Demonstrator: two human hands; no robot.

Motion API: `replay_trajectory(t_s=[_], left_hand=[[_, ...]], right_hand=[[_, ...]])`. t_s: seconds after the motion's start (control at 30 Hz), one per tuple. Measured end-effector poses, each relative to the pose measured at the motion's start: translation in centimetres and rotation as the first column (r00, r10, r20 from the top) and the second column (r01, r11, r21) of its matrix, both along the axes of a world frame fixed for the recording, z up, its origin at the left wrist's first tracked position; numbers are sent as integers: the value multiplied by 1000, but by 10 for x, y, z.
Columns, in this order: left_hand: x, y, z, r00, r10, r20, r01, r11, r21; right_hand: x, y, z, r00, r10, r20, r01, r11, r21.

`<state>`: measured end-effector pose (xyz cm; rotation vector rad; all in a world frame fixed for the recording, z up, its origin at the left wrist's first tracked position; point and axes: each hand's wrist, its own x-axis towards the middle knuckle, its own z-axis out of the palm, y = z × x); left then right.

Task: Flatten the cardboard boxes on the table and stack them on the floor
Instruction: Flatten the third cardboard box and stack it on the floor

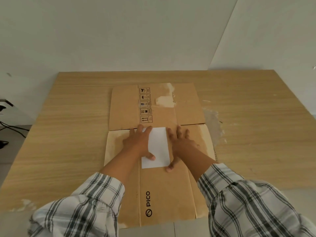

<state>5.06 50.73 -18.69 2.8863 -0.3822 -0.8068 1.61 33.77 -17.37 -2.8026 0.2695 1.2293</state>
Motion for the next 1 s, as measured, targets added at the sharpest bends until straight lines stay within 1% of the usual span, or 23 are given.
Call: replay_trajectory(t_s=[0.17, 0.27, 0.37, 0.43, 0.53, 0.63, 0.7, 0.77, 0.83, 0.9, 0.93, 1.0], left_hand=[[2, -11, 10, 1000, 0, -7, 0, 998, 55], [-3, -10, 10, 1000, 11, 2, -12, 999, 45], [-16, -1, 7, 999, 48, -14, -48, 999, 5], [-30, 5, 4, 994, 105, -6, -105, 994, -41], [-57, 11, -2, 980, 184, 82, -176, 979, -101], [-84, 15, -9, 961, 242, 133, -220, 961, -165], [-99, 20, -13, 951, 266, 155, -233, 951, -206], [-114, 25, -16, 942, 284, 181, -238, 941, -239], [-125, 29, -18, 922, 300, 244, -238, 938, -252], [-131, 31, -16, 901, 319, 293, -264, 941, -214], [-132, 31, -15, 894, 341, 291, -296, 937, -187], [-131, 33, -12, 866, 444, 229, -416, 895, -161]], right_hand=[[1, 2, -2, 1000, -21, 18, 21, 1000, -6], [-7, -2, -1, 995, 12, 95, -14, 1000, 17], [-25, -8, 1, 980, 30, 197, -41, 998, 53], [-39, -10, 0, 966, -18, 259, -8, 995, 101], [-67, -9, -4, 939, -113, 325, 71, 988, 138], [-95, -3, -14, 888, -198, 416, 137, 976, 172], [-115, 4, -26, 840, -196, 505, 130, 978, 164], [-131, 12, -39, 771, -185, 609, 106, 981, 163], [-137, 12, -42, 709, -192, 678, 105, 980, 168], [-135, 3, -36, 703, -189, 686, 114, 981, 155], [-133, -3, -31, 705, -208, 678, 143, 978, 152], [-130, -18, -24, 693, -339, 636, 312, 937, 159]])
